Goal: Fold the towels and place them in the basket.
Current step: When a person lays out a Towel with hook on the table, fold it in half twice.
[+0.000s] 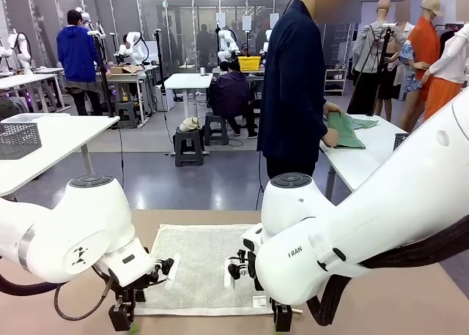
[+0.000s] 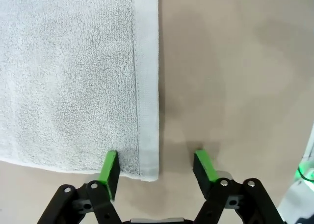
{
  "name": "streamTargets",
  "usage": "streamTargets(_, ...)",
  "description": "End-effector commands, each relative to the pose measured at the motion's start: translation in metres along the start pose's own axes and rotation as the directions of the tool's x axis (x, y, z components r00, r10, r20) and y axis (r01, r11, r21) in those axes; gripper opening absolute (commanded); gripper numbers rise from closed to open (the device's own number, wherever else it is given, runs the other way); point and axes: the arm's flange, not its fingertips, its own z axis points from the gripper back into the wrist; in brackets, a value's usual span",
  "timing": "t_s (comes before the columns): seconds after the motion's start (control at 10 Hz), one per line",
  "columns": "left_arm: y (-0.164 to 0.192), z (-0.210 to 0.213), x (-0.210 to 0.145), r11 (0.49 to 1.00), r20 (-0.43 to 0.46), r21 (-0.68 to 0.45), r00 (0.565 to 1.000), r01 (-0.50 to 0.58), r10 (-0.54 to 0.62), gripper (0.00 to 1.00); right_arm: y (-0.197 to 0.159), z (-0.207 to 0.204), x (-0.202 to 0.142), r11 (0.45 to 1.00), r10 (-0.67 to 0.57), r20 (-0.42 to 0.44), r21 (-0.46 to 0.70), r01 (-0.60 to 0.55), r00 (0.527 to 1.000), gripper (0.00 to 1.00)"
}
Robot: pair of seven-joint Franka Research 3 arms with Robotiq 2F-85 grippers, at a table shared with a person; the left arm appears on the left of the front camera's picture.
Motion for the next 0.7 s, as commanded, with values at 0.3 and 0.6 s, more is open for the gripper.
streamTargets(0.3, -0.006, -0.0026, -0.0067, 0.998, -0.027, 0.057, 1.0, 0.012, -0.01, 0.22, 0.0003, -0.0029, -0.0031, 0.998, -0.033, -0.015, -0.052, 0.032, 0.999, 0.2)
streamTargets(0.6, -0.003, -0.0006, -0.0067, 0.998, -0.027, 0.06, 1.0, 0.018, -0.016, 0.17, -0.0008, -0.0022, -0.0032, 0.998, -0.042, -0.023, -0.05, 0.041, 0.999, 0.15)
